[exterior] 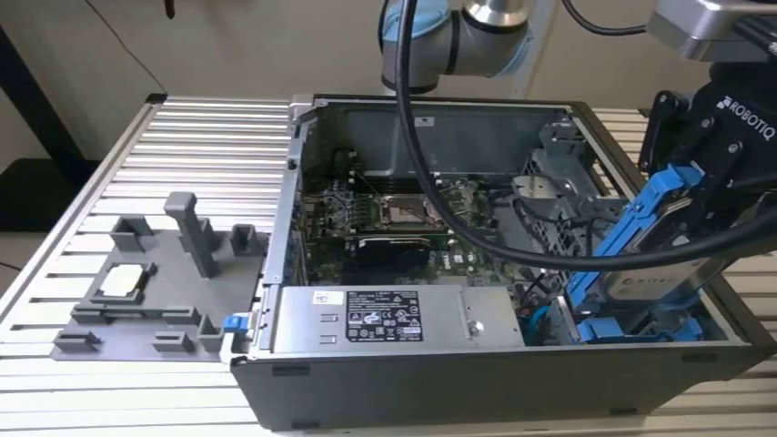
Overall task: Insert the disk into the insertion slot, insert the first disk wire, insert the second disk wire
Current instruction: 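Insert the disk into the insertion slot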
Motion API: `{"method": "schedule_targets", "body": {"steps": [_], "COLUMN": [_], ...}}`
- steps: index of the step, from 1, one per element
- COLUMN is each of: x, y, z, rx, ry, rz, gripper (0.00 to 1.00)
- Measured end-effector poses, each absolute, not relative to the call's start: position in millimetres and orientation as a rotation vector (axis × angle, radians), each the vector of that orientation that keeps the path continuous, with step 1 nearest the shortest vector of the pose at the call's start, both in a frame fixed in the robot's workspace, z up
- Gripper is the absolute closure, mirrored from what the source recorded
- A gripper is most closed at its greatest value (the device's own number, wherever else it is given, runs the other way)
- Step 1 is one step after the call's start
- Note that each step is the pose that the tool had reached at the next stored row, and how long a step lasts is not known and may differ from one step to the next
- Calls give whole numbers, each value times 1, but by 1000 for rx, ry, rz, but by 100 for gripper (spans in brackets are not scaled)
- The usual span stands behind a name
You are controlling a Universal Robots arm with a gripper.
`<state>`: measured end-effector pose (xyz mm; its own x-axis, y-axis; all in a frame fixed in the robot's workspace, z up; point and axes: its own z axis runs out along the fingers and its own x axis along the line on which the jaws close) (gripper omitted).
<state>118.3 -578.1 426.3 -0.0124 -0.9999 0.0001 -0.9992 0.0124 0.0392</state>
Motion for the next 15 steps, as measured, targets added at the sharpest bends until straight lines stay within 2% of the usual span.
{"method": "schedule_targets", "body": {"steps": [15], "x": [124], "y": [-577], "z": [415], "rx": [2196], "ry": [-2221], "rz": [-59], "gripper": [67]}}
